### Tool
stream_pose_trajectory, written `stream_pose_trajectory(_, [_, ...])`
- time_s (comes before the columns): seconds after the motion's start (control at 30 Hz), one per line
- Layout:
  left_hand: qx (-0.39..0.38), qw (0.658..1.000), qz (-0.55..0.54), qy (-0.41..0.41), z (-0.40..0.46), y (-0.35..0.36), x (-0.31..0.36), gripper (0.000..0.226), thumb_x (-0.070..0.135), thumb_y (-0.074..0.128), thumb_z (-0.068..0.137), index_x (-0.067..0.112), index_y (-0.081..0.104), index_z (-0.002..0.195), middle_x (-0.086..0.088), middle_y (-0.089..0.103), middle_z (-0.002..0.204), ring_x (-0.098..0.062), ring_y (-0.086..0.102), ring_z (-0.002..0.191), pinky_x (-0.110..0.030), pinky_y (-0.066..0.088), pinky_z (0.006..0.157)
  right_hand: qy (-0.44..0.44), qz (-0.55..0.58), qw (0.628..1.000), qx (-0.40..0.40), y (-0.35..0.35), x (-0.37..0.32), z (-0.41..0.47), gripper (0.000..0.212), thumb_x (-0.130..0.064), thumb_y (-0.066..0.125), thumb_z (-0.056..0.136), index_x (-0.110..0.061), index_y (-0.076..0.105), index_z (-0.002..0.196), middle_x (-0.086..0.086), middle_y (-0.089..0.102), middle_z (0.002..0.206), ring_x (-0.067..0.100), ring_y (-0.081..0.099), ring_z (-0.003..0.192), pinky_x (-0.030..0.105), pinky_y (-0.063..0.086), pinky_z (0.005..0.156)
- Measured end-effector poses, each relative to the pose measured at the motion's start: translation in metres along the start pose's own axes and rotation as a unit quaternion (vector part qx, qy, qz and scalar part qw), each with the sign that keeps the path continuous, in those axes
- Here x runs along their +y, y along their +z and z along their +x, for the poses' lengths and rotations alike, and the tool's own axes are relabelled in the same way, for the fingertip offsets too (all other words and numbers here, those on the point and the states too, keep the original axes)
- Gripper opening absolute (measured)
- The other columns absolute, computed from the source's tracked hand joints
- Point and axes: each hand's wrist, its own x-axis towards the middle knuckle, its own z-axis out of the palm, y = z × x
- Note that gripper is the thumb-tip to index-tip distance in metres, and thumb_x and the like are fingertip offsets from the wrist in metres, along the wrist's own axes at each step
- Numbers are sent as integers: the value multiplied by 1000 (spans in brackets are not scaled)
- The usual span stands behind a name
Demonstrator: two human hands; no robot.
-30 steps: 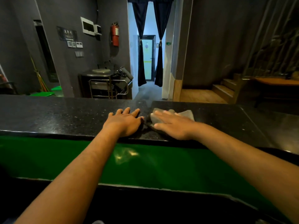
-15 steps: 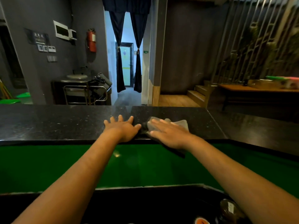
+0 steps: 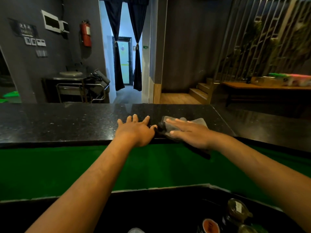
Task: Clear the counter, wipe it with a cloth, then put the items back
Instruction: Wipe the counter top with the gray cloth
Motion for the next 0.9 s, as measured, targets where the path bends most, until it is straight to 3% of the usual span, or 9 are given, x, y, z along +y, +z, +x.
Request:
stream_pose_trajectory(0.07, [2, 1000, 0, 13, 0, -1, 1, 64, 61, 13, 102, 35, 1, 160, -13, 0, 167, -34, 0, 154, -61, 2, 120, 13, 8, 1000, -19, -8, 16, 17, 62, -52, 39, 99, -35, 18, 155, -9, 15, 163, 14, 9, 151, 40, 8, 122])
stream_pose_trajectory(0.23, [2, 1000, 8, 20, 3, -1, 0, 66, 63, 14, 101, 37, 1, 159, -10, 0, 168, -30, 1, 154, -58, 3, 120, 124, -47, 991, -15, -34, 40, 90, 64, -53, 33, 99, -22, 24, 154, 4, 19, 163, 30, 19, 148, 51, 17, 119])
stream_pose_trajectory(0.4, [23, 1000, 4, 12, 2, -2, 0, 66, 65, 17, 100, 38, 8, 159, -7, 7, 168, -27, 7, 154, -56, 9, 121, 151, -122, 981, -10, -32, 45, 139, 61, -60, 23, 91, -34, 39, 144, 7, 34, 155, 38, 33, 138, 62, 27, 109])
stream_pose_trajectory(0.53, [43, 999, 7, 12, -1, 1, 2, 65, 66, 18, 99, 39, 12, 158, -6, 13, 167, -26, 12, 153, -55, 14, 121, 26, -76, 997, -3, -24, 10, 73, 51, -48, 33, 103, -24, 37, 148, 5, 29, 158, 33, 27, 142, 49, 22, 115])
stream_pose_trajectory(0.67, [38, 999, 6, -10, -2, 0, 4, 64, 66, 17, 99, 40, 11, 158, -6, 12, 167, -27, 12, 153, -55, 12, 121, -54, -39, 998, -15, -18, 34, 3, 61, -53, 35, 101, -31, 19, 155, -9, 15, 163, 14, 10, 150, 42, 11, 122])
stream_pose_trajectory(0.83, [44, 998, 11, 34, -6, 10, 88, 59, 57, 15, 102, 38, 11, 159, -10, 11, 167, -35, 11, 152, -55, 11, 122, 119, -56, 991, 9, -53, 106, 40, 60, -52, 30, 101, -23, 27, 154, 0, 18, 163, 30, 17, 149, 48, 16, 119])
stream_pose_trajectory(0.9, [35, 999, -9, 21, -1, 10, 119, 59, 52, 16, 103, 36, 11, 159, -11, 9, 167, -36, 8, 152, -57, 7, 122, 149, -91, 984, 28, -55, 115, 57, 63, -55, 29, 99, -21, 31, 152, 3, 22, 162, 32, 21, 147, 52, 20, 117])
